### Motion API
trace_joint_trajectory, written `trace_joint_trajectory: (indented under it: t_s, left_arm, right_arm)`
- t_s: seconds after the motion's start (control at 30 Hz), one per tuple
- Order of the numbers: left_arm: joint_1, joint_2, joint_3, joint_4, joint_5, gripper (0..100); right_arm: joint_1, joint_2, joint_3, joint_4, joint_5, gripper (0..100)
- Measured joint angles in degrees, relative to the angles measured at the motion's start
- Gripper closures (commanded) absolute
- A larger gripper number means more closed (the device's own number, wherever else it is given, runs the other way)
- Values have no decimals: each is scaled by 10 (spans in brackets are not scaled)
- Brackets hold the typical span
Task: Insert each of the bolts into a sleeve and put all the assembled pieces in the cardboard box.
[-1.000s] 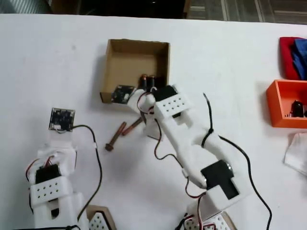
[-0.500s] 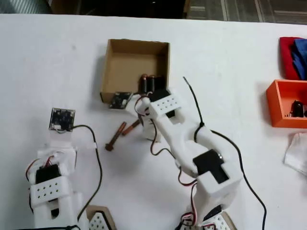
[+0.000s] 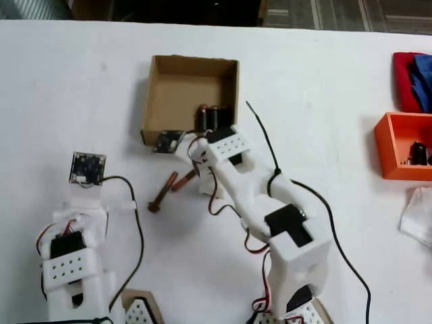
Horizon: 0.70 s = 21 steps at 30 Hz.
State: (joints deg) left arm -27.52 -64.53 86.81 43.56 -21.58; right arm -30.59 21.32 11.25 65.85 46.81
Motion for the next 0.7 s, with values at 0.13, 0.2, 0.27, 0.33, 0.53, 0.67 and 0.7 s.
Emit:
trace_joint_trajectory:
  t_s: [0.13, 0.2, 0.27, 0.33, 0.53, 0.67, 0.7]
  left_arm:
    - [0, 0, 0, 0, 0, 940]
    - [0, 0, 0, 0, 0, 940]
    - [0, 0, 0, 0, 0, 940]
    - [0, 0, 0, 0, 0, 940]
    - [-1, 0, 0, 0, 0, 941]
    - [0, 0, 0, 0, 0, 941]
    - [0, 0, 0, 0, 0, 940]
  right_arm:
    - [3, 18, -25, 2, -50, 977]
    - [3, 19, -29, 5, -71, 978]
    - [3, 21, -36, 14, -91, 978]
    - [3, 13, -35, 23, -111, 978]
    - [-4, -111, 35, 59, -153, 978]
    - [3, -266, 135, 41, -193, 978]
    - [9, -305, 164, 27, -207, 978]
